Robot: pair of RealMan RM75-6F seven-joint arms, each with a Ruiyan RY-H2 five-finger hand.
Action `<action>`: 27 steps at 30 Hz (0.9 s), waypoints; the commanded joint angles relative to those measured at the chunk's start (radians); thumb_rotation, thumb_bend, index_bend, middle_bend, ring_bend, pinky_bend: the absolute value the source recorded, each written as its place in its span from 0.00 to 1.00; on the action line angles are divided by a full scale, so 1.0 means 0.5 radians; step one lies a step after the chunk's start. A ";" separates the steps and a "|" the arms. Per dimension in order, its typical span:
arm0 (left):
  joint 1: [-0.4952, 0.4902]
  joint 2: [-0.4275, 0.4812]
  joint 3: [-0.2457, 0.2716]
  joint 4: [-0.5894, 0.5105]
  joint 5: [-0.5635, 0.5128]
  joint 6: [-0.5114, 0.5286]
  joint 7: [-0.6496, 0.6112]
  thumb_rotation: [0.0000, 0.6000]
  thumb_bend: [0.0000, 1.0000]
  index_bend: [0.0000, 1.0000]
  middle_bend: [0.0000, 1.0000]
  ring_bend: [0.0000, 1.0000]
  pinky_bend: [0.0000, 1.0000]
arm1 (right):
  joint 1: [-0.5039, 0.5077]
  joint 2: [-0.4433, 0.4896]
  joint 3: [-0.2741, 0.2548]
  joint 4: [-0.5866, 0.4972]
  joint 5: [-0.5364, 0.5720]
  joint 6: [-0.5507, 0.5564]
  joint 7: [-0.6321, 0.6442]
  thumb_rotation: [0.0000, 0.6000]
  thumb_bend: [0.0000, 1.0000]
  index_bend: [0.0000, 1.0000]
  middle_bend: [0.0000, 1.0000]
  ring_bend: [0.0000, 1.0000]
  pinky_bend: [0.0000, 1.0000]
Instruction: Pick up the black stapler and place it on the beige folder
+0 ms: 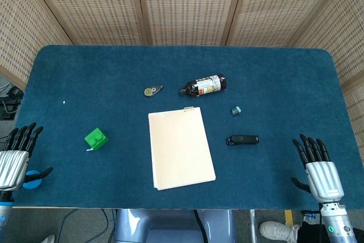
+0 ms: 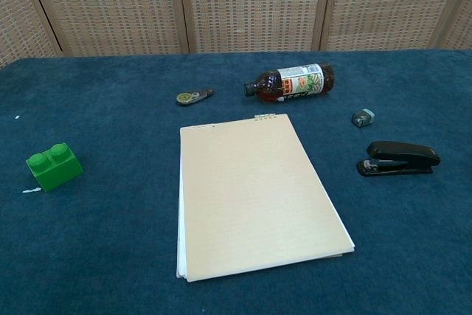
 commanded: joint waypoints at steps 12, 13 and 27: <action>0.003 -0.004 0.007 -0.007 -0.003 -0.007 0.022 1.00 0.00 0.00 0.00 0.00 0.00 | 0.020 -0.026 -0.002 0.004 -0.025 -0.016 0.013 1.00 0.17 0.13 0.00 0.00 0.00; 0.004 -0.004 0.007 -0.007 -0.003 -0.005 0.026 1.00 0.00 0.00 0.00 0.00 0.00 | 0.028 -0.035 -0.001 0.003 -0.033 -0.021 0.009 1.00 0.17 0.16 0.00 0.00 0.01; -0.002 -0.005 -0.009 0.000 -0.040 -0.022 0.020 1.00 0.00 0.00 0.00 0.00 0.00 | 0.382 -0.243 0.224 -0.088 0.247 -0.510 -0.303 1.00 0.19 0.31 0.07 0.00 0.21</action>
